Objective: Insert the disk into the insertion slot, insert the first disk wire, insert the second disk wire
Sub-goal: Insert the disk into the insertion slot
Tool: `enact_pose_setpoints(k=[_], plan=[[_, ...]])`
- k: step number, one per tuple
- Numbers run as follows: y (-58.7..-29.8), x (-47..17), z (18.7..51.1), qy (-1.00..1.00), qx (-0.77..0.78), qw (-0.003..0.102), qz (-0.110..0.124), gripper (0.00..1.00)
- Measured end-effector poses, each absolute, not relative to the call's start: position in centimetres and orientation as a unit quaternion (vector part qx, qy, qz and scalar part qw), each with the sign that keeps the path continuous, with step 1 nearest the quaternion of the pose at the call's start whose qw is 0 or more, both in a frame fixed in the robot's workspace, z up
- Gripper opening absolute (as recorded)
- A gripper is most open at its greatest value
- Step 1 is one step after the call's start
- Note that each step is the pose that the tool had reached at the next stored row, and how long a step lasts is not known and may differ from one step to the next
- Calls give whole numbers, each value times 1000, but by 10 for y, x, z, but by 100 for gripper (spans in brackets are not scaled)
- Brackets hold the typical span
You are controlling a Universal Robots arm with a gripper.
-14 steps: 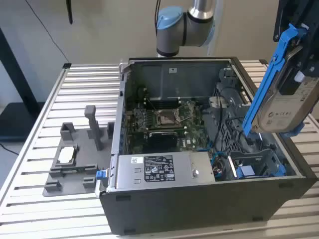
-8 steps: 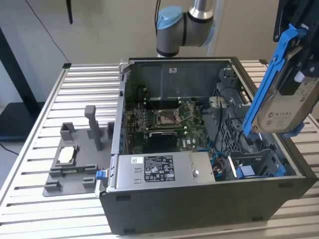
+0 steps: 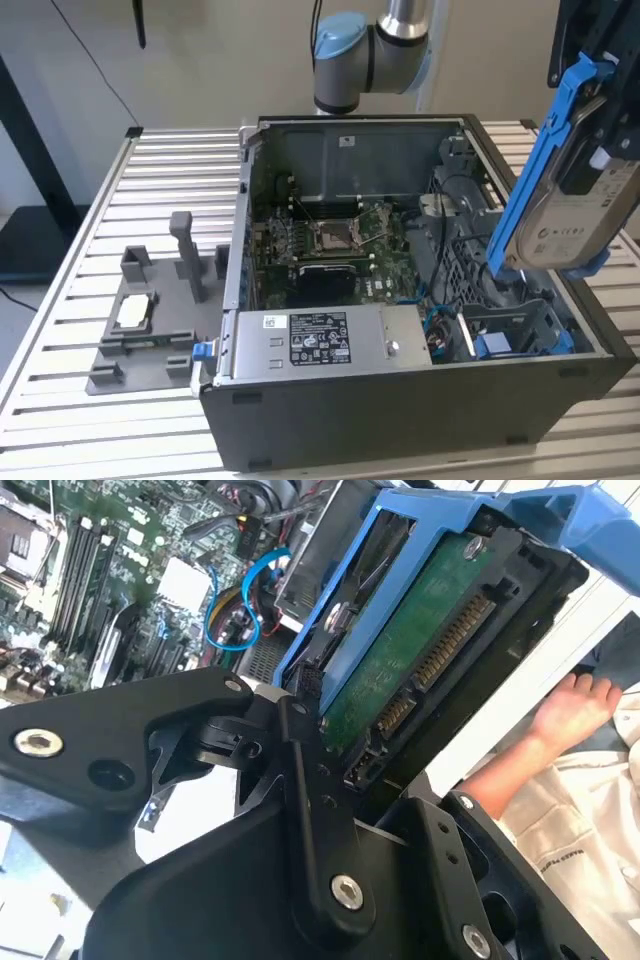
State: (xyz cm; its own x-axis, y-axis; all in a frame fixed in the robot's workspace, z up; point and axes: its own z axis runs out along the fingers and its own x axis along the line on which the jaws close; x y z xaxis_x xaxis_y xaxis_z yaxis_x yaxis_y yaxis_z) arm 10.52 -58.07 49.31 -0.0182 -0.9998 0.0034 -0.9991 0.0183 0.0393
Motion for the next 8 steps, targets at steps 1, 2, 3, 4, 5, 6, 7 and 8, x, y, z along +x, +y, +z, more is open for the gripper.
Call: enact_pose_setpoints(k=[1, 2, 3, 4, 5, 6, 7, 8], plan=[[-581, 105, 493, -713, 701, 15, -13, 33], [-581, 105, 492, -713, 701, 15, -13, 33], [-581, 105, 492, -713, 701, 15, -13, 33], [-581, 105, 491, -713, 701, 15, -13, 33], [-581, 105, 490, -713, 701, 15, -13, 33], [-581, 105, 489, -713, 701, 15, -13, 33], [-581, 105, 488, -713, 701, 15, -13, 33], [-581, 105, 487, -713, 701, 15, -13, 33]])
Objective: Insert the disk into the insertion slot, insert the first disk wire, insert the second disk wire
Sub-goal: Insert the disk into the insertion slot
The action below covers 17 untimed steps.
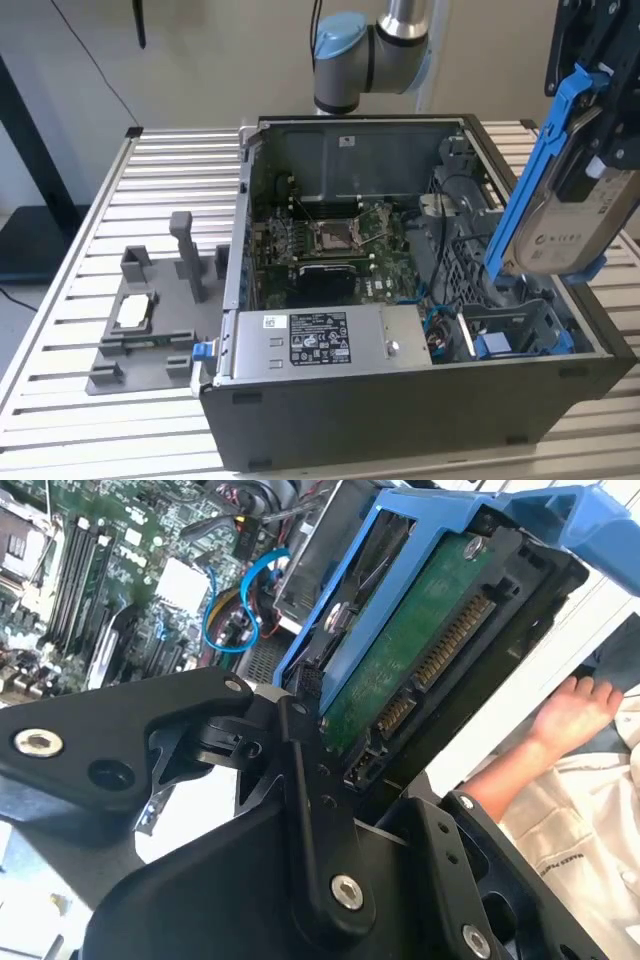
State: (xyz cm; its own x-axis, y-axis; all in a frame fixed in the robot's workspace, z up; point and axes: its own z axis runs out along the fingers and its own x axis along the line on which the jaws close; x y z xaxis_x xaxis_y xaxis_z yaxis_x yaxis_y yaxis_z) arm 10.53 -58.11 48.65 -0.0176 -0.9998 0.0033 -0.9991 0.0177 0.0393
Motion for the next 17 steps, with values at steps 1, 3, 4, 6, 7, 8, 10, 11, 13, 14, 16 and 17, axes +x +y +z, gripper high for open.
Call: enact_pose_setpoints(k=[1, 3, 4, 6, 7, 8, 10, 11, 13, 14, 16, 17], plan=[[-581, 105, 485, -713, 701, 15, -13, 33], [-581, 105, 483, -713, 701, 15, -13, 33], [-581, 105, 482, -713, 701, 15, -13, 33], [-581, 105, 481, -713, 701, 15, -13, 33], [-581, 105, 481, -713, 701, 15, -13, 33], [-581, 105, 480, -713, 701, 15, -13, 33], [-581, 105, 480, -713, 701, 15, -13, 33], [-581, 105, 480, -713, 701, 15, -13, 33], [-581, 105, 480, -713, 701, 15, -13, 33], [-581, 105, 480, -713, 701, 15, -13, 33], [-581, 105, 479, -713, 701, 15, -13, 33], [-581, 105, 478, -713, 701, 15, -13, 33]])
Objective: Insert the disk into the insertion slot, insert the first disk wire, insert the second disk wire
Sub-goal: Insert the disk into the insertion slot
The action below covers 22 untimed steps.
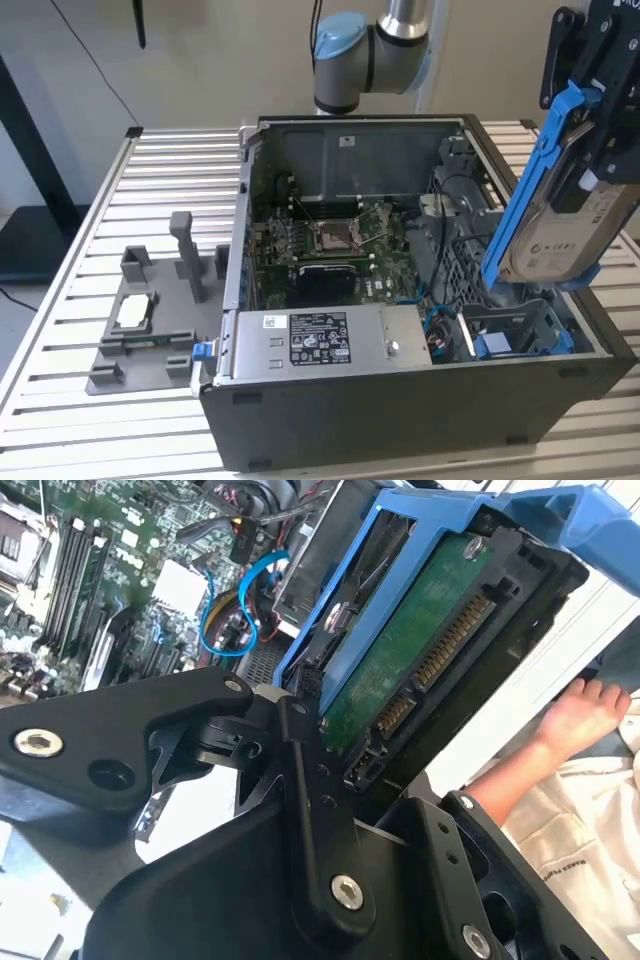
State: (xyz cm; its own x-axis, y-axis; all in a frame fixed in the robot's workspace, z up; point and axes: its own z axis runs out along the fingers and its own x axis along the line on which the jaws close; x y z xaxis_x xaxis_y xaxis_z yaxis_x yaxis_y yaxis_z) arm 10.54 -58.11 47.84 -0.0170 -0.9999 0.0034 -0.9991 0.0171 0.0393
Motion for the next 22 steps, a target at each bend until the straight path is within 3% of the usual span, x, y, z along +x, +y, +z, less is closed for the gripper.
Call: enact_pose_setpoints(k=[22], plan=[[-581, 105, 453, -713, 701, 15, -13, 33]])
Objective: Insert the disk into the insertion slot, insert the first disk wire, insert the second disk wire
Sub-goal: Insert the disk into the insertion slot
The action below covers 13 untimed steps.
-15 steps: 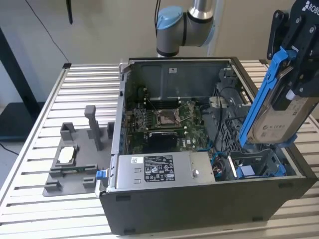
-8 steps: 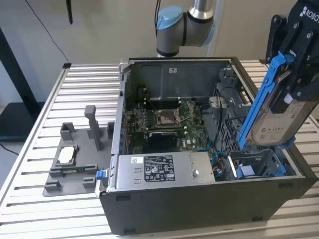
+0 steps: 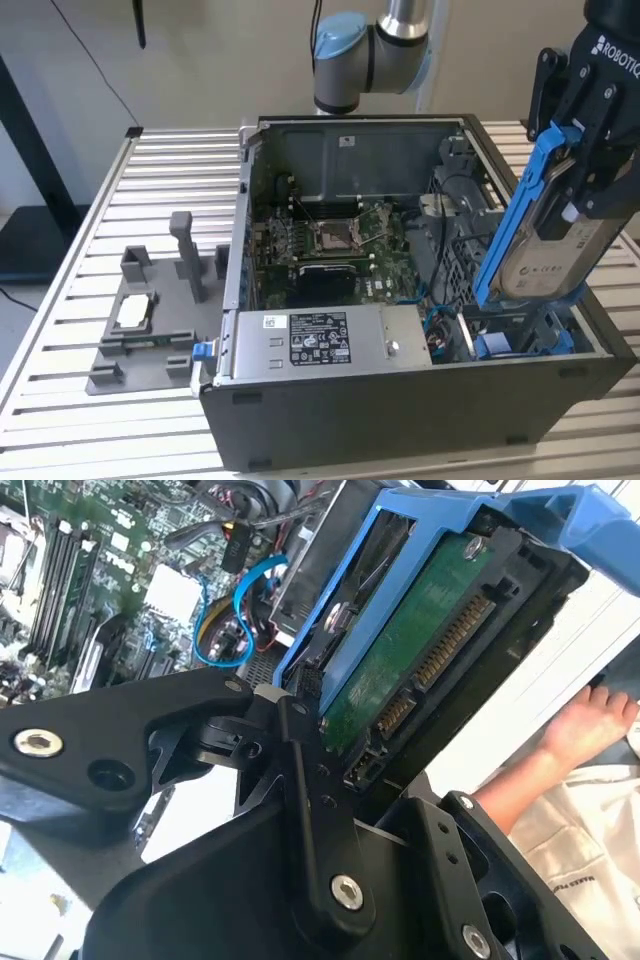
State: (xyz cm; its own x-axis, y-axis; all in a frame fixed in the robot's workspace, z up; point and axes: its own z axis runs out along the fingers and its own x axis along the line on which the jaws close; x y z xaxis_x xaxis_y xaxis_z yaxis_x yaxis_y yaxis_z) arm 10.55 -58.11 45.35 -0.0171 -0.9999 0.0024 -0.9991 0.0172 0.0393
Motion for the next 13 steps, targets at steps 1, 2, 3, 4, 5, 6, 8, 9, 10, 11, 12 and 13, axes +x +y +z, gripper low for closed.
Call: enact_pose_setpoints(k=[1, 2, 3, 4, 5, 6, 8, 9, 10, 11, 12, 13], plan=[[-581, 106, 452, -713, 701, 15, -13, 33], [-581, 106, 450, -713, 701, 14, -13, 33], [-581, 107, 449, -713, 701, 14, -13, 33], [-581, 107, 447, -713, 701, 14, -13, 33], [-581, 108, 446, -713, 701, 14, -13, 33], [-581, 109, 445, -712, 701, 14, -13, 33], [-581, 110, 442, -712, 702, 15, -14, 33], [-581, 111, 440, -712, 702, 15, -14, 33], [-581, 111, 439, -711, 703, 15, -14, 33], [-581, 111, 437, -711, 703, 15, -14, 33], [-581, 111, 436, -711, 703, 15, -14, 33], [-581, 111, 435, -711, 703, 15, -14, 33]])
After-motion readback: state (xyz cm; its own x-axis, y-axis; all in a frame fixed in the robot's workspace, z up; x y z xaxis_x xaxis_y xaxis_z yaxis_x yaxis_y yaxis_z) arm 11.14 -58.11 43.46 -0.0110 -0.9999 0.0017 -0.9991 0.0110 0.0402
